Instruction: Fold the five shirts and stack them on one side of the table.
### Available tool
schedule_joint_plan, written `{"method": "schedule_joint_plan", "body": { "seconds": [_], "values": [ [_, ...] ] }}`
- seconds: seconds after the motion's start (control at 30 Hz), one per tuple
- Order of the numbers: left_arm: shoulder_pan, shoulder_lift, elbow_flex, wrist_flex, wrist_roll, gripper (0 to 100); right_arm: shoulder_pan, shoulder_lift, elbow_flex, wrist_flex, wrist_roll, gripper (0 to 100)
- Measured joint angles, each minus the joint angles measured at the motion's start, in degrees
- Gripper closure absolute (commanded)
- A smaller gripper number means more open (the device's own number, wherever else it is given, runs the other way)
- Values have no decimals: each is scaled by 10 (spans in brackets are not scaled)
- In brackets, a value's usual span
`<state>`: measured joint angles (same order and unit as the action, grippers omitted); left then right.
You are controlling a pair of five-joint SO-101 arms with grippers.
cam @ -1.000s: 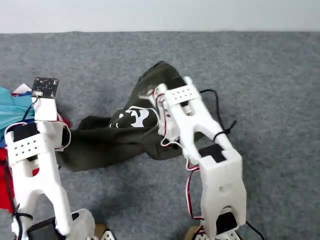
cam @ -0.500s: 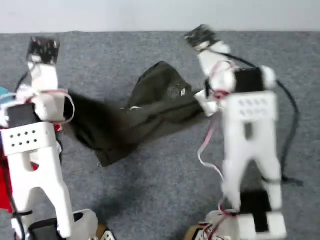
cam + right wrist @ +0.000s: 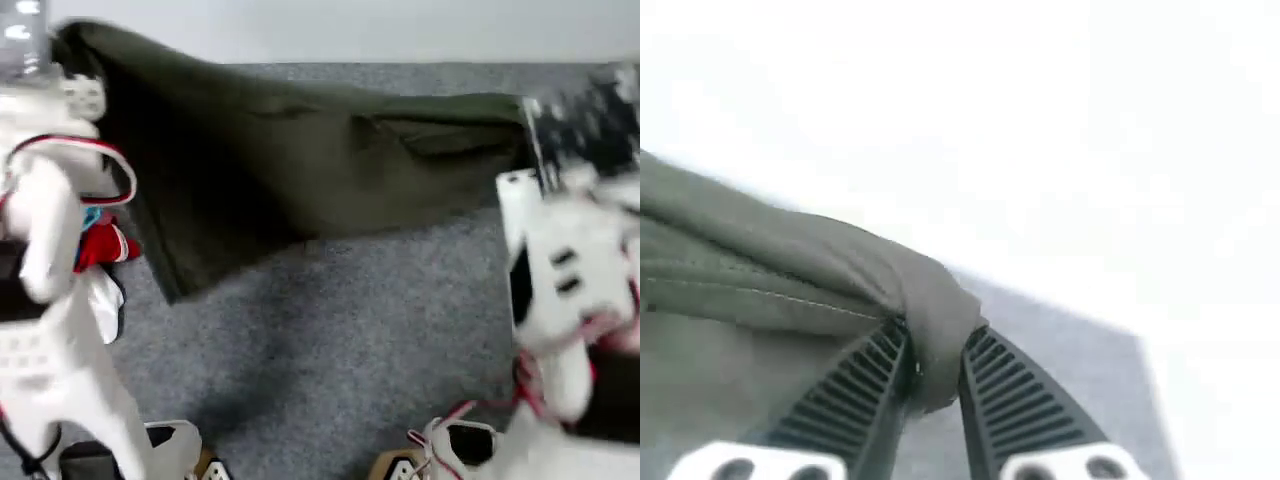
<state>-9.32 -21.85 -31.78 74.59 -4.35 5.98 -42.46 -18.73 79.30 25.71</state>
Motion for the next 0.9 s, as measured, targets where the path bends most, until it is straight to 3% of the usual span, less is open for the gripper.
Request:
{"method": "schedule_joint_plan", "body": {
  "seconds": [0.3,0.63,0.9],
  "values": [
    [0,-8,-148,21,3,994,62,-107,-1,-21,26,988],
    [0,-12,-282,240,-15,994,91,-184,-1,-18,112,988],
    [0,-52,-301,248,-71,994,92,-233,-1,-1,161,988]
  ]
}}
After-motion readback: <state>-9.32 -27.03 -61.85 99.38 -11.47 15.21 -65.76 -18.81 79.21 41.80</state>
